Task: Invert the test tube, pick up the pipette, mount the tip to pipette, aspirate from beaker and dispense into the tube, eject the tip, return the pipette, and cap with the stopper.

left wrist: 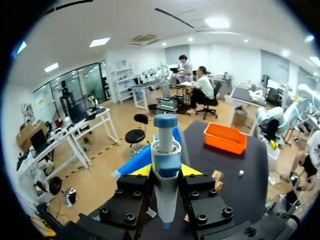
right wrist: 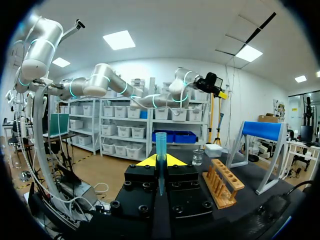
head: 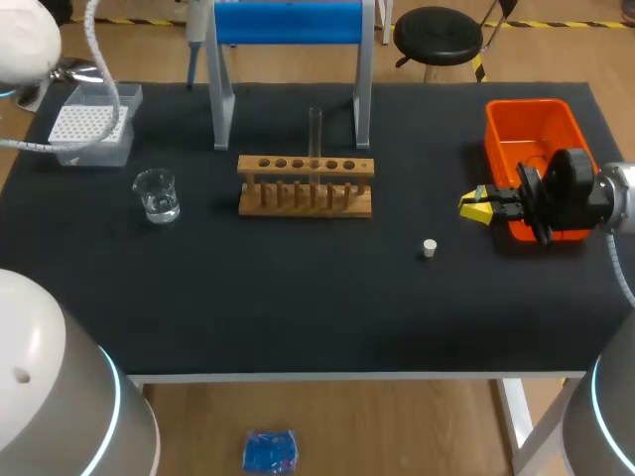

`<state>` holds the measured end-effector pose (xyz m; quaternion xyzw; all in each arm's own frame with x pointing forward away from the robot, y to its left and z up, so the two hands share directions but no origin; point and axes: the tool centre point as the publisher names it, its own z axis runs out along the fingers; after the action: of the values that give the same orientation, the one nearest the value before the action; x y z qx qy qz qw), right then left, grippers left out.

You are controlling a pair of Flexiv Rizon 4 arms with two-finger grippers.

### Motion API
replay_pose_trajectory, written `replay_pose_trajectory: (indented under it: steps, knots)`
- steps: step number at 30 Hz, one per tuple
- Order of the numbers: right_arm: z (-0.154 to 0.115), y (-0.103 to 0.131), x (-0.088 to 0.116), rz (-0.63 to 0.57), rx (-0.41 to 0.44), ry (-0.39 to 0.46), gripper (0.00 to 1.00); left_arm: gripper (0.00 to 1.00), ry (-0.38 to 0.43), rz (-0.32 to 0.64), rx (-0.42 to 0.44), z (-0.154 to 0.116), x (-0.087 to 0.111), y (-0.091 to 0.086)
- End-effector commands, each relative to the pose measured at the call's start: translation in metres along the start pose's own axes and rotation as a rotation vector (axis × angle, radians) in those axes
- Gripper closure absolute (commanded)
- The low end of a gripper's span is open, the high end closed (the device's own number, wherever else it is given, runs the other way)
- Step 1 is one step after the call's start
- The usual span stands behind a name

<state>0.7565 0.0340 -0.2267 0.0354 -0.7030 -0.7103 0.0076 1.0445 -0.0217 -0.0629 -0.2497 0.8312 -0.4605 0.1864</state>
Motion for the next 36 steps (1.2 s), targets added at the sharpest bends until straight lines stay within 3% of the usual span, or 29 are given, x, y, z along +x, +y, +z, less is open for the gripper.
replay_pose_trajectory:
  steps: [1,5,8,13,23,28,36]
  knots:
    - [0.001,0.000,0.001,-0.001,0.001,-0.002,1.00,1.00,0.247,0.002,-0.002,-0.001,-0.006,0.000]
    - [0.001,0.000,0.001,-0.001,0.001,-0.002,1.00,1.00,0.247,0.002,-0.002,-0.001,-0.006,0.000]
    - [0.001,0.000,0.001,-0.001,0.001,-0.002,1.00,1.00,0.314,0.142,0.049,-0.007,0.000,-0.016]
    - [0.001,0.000,0.001,-0.001,0.001,-0.002,1.00,1.00,0.385,0.279,0.088,-0.034,0.045,-0.047]
    - [0.001,0.000,0.001,-0.001,0.001,-0.002,1.00,1.00,0.517,0.374,0.171,-0.070,0.142,-0.083]
    - [0.001,0.000,0.001,-0.001,0.001,-0.002,1.00,1.00,0.559,0.370,0.171,-0.066,0.181,-0.089]
    - [0.001,0.000,0.001,-0.001,0.001,-0.002,1.00,1.00,0.537,0.300,0.273,-0.041,0.230,-0.081]
